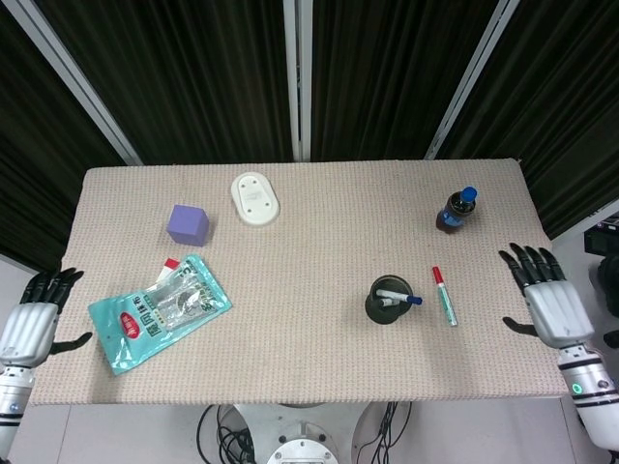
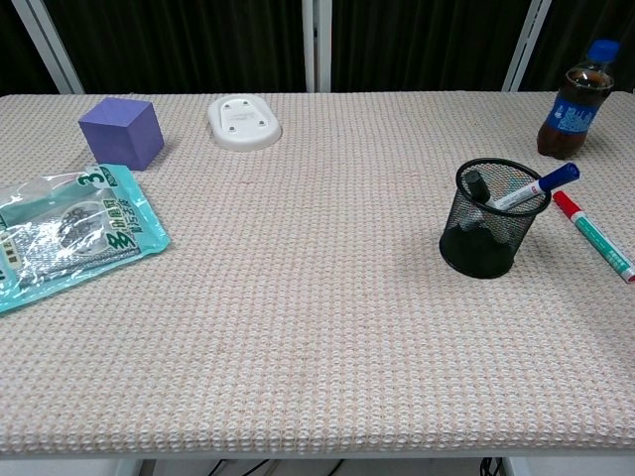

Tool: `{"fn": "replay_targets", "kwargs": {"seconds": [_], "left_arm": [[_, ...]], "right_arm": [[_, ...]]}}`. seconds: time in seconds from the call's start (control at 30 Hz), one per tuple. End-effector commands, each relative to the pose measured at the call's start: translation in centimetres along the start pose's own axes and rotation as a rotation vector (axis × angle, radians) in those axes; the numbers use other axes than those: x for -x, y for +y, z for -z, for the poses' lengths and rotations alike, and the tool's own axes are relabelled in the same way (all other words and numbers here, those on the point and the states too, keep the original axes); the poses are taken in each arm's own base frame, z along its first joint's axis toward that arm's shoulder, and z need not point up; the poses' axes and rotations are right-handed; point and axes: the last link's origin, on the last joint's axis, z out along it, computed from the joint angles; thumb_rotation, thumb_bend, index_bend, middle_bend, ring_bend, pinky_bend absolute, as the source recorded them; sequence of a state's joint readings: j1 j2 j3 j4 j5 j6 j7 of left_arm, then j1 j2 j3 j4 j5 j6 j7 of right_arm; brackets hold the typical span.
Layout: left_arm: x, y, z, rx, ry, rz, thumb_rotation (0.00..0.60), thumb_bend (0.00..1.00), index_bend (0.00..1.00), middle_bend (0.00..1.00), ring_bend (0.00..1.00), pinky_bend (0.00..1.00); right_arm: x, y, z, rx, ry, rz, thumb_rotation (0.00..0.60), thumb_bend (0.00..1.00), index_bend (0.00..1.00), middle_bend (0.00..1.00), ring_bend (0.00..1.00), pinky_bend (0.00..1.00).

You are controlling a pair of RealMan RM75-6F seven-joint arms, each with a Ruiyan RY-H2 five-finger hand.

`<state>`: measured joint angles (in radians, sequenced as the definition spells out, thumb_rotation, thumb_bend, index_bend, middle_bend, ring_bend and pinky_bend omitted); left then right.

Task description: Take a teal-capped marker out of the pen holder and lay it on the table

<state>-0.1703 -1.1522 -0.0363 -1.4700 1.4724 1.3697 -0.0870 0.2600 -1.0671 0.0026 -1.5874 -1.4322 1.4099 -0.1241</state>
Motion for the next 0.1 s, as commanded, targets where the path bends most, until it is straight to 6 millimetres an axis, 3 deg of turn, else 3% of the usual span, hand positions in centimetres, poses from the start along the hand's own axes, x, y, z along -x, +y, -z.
{"fn": "replay_targets", "kwargs": {"seconds": [0.03,0.1], "left_arm": [[-0.1,0.0,-0.09,-0.001,0.004,-0.007,0.6,0.13,0.11,0.06,0.0,0.0],[-0.12,-0.06,-0.14,-0.005,0.008,-0.012,0.6,0.13,0.11,0.06,0.0,0.0]], "right_arm": [[0.88,2.44,3.85,0.204,0.077,0.083,0.6,0.0,0.0,0.0,0.0,0.0],[1.28,2.94,4.39,0.237,0.096,0.082,0.6,0.0,0.0,0.0,0.0,0.0]]}}
